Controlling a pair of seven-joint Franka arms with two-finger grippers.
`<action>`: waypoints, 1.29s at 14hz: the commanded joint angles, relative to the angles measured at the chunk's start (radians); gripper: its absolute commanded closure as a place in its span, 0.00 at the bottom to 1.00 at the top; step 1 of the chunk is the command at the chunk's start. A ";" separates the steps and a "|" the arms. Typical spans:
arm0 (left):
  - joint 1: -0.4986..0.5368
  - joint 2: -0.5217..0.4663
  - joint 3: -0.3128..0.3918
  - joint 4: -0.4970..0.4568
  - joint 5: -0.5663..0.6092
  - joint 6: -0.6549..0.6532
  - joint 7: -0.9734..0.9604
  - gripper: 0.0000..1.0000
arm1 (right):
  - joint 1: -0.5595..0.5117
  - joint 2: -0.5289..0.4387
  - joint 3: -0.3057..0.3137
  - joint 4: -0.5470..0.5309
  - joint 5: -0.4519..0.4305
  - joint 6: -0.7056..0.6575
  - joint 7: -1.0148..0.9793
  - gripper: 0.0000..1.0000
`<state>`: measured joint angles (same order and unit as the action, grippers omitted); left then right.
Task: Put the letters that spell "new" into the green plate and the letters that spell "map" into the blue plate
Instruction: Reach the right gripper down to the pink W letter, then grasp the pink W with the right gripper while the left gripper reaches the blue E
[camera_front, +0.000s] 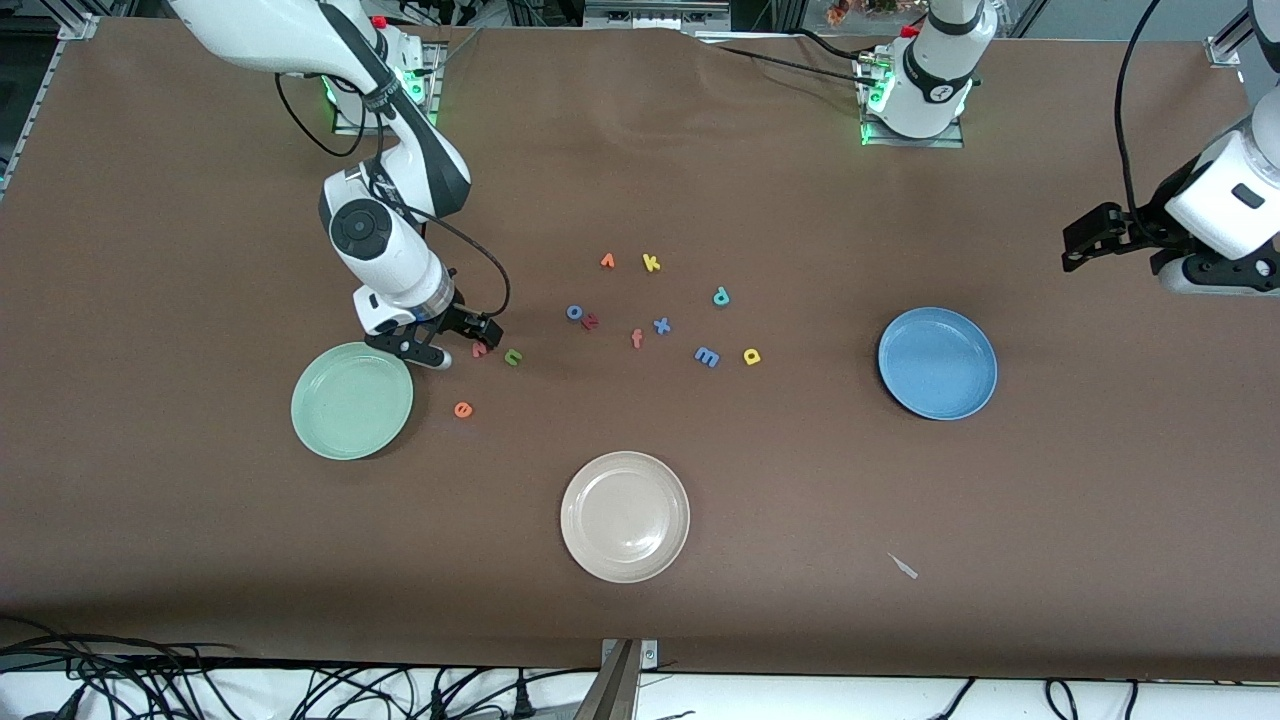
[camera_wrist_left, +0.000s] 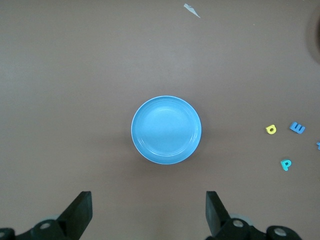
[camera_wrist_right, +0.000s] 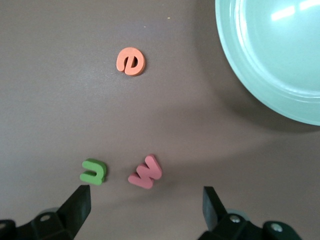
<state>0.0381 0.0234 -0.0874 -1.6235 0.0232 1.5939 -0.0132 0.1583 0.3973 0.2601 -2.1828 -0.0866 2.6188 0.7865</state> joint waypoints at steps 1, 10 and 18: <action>-0.003 0.001 -0.032 0.001 -0.014 -0.011 -0.017 0.00 | 0.006 0.044 -0.018 0.024 -0.050 0.035 0.033 0.01; -0.011 0.013 -0.118 0.004 -0.017 -0.003 -0.091 0.00 | 0.046 0.107 -0.050 0.035 -0.088 0.102 0.132 0.05; -0.018 0.072 -0.218 -0.001 -0.028 0.041 -0.229 0.00 | 0.202 0.140 -0.176 0.057 -0.099 0.107 0.183 0.19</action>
<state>0.0225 0.0644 -0.2583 -1.6269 0.0223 1.6039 -0.1603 0.3223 0.5063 0.1164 -2.1537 -0.1633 2.7152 0.9347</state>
